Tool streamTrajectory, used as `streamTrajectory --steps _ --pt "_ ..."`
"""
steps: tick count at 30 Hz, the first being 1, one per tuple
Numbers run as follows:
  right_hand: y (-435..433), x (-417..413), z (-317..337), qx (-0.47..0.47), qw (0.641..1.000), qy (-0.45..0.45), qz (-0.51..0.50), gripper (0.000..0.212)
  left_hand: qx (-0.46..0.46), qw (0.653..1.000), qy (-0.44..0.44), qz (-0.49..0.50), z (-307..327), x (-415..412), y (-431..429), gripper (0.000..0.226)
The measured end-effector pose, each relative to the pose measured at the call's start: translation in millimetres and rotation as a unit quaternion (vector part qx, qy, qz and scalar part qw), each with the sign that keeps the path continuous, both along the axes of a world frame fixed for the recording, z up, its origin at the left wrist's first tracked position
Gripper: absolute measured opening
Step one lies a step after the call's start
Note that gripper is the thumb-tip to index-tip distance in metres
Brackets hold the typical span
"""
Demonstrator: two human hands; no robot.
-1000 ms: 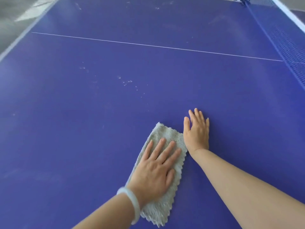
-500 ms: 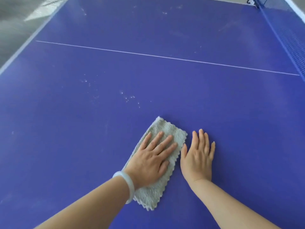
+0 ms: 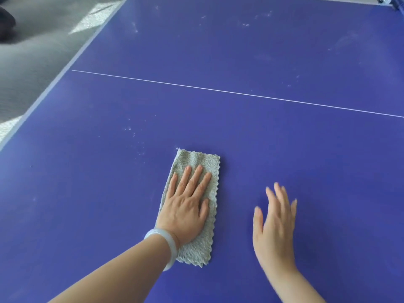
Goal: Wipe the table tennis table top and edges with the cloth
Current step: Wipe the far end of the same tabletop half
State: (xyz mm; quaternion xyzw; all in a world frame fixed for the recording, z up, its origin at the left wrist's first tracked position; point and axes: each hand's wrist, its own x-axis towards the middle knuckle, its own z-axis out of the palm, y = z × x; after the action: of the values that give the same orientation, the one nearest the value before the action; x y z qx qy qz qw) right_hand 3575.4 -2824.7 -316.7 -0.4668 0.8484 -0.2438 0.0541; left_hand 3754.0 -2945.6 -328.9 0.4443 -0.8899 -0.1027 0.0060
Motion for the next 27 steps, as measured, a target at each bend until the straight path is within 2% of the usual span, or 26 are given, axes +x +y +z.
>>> streamTrajectory --steps 2,6,9,13,18,20,22,24,27 --pt "-52.0 -16.8 7.8 0.008 1.000 -0.010 -0.006 0.049 0.005 1.000 0.001 -0.002 2.0 0.4 0.2 0.063" --pt "-138.0 -28.8 2.5 0.075 0.991 -0.073 -0.087 0.053 0.010 1.000 -0.004 -0.002 2.8 -0.7 0.5 0.063" --pt "-155.8 -17.5 -10.4 0.088 0.986 -0.033 -0.137 0.055 0.024 1.000 0.002 -0.005 4.8 -0.7 -0.7 0.064" --pt "-157.2 -16.1 -19.1 0.089 0.985 -0.001 -0.148 0.058 0.016 0.999 0.015 -0.024 2.4 -1.3 1.3 0.065" --pt "-161.2 -15.5 -21.2 0.100 0.980 0.017 -0.171 0.061 -0.006 0.983 0.023 -0.181 -5.3 -20.4 -41.7 0.063" --pt "-161.1 -16.5 -20.6 0.092 0.980 0.020 -0.176 0.060 -0.008 0.980 0.006 -0.196 -3.8 -34.7 -78.8 0.062" --pt "-160.9 -16.3 -21.0 0.099 0.979 0.033 -0.176 0.060 -0.027 0.991 0.000 -0.133 -1.3 -35.3 -126.5 0.061" --pt "-160.7 -16.4 -22.6 0.117 0.976 0.048 -0.176 0.061 -0.024 0.999 -0.011 -0.028 -1.4 -11.0 -170.8 0.060" --pt "-160.5 -15.2 -22.3 0.130 0.974 0.054 -0.175 0.063 -0.013 0.996 -0.001 0.084 0.6 44.5 -185.6 0.059"
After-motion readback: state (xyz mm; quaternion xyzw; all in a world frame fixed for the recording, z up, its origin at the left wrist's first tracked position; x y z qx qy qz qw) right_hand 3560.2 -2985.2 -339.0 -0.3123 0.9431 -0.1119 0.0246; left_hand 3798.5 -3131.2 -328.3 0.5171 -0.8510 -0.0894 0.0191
